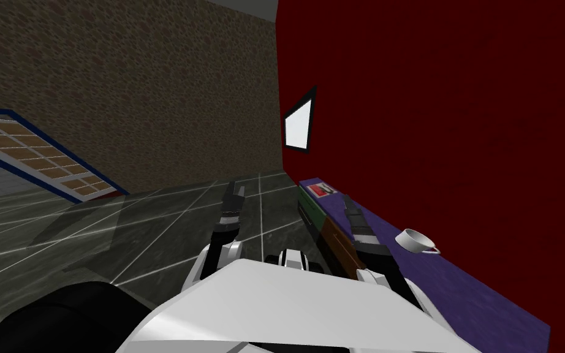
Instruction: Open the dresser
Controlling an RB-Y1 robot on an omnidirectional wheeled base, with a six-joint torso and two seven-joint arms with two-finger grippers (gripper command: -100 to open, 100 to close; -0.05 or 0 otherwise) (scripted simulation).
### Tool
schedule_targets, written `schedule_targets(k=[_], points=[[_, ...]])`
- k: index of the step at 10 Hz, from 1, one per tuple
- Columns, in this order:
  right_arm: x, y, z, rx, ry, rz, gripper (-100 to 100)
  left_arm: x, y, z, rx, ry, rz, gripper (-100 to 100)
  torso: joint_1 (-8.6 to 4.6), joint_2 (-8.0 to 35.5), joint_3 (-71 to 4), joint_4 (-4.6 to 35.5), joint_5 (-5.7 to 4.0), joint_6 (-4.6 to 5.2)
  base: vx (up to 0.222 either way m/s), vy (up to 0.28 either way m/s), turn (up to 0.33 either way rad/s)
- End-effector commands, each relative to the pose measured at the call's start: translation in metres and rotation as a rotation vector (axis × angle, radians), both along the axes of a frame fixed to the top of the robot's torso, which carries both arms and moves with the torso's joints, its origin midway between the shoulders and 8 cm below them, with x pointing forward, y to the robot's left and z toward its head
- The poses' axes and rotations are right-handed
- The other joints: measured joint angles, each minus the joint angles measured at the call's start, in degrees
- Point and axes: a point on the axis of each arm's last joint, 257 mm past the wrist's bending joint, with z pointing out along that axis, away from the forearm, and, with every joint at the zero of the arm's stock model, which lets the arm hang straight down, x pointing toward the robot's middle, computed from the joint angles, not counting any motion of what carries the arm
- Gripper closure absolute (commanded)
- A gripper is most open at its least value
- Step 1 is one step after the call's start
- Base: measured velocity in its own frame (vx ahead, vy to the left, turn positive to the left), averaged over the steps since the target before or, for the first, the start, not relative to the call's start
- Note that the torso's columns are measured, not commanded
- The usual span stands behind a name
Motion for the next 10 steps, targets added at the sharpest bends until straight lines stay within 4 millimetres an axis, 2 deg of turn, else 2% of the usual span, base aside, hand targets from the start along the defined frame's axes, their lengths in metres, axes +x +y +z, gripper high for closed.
schedule_targets(k=[1,3,4,5,6,7,8,9,10], points=[[0.002,-0.002,-0.018,-0.096,0.042,-0.027,-100,0.0,0.0,0.0,0.0,0.0,0.0,0,0.01,0.0,0.0,0.0,0.01,0.01,0.035,0.005,0.063],[0.005,-0.005,-0.045,-0.211,0.102,-0.055,-100,0.0,0.0,0.0,0.0,0.0,0.0,0,0.04,0.0,0.0,0.0,0.02,0.0,0.047,0.013,0.158],[0.005,-0.005,-0.045,-0.23,0.101,-0.062,-100,0.0,0.0,0.0,0.0,0.0,0.0,0,0.05,-0.1,-0.1,0.0,0.01,-0.01,0.041,0.004,0.068],[0.005,-0.007,-0.059,-0.293,0.132,-0.076,-100,0.0,0.0,0.0,0.0,0.0,0.0,0,-0.01,0.0,0.0,0.0,0.01,0.03,0.037,0.002,0.109],[0.005,-0.007,-0.059,-0.301,0.131,-0.079,-100,0.0,0.0,0.0,0.0,0.0,0.0,0,-0.01,0.0,0.0,0.0,0.0,0.01,0.03,-0.001,0.074],[0.005,-0.009,-0.074,-0.368,0.163,-0.093,-100,0.0,0.0,0.0,0.0,0.0,0.0,0,-0.01,0.0,0.0,0.0,0.0,0.01,0.036,0.001,0.151],[0.005,-0.009,-0.074,-0.376,0.162,-0.095,-100,0.0,0.0,0.0,0.0,0.0,0.0,0,0.02,0.0,0.0,0.0,0.01,0.0,0.033,-0.003,0.069],[0.005,-0.012,-0.09,-0.443,0.195,-0.107,-100,0.0,0.0,0.0,0.0,0.0,0.0,0,0.01,0.0,0.0,0.0,0.01,0.02,0.045,0.003,0.149],[0.005,-0.012,-0.09,-0.453,0.194,-0.111,-100,0.0,0.0,0.0,0.0,0.0,0.0,0,0.03,-0.1,0.0,0.0,0.01,-0.01,0.037,0.0,0.065]])
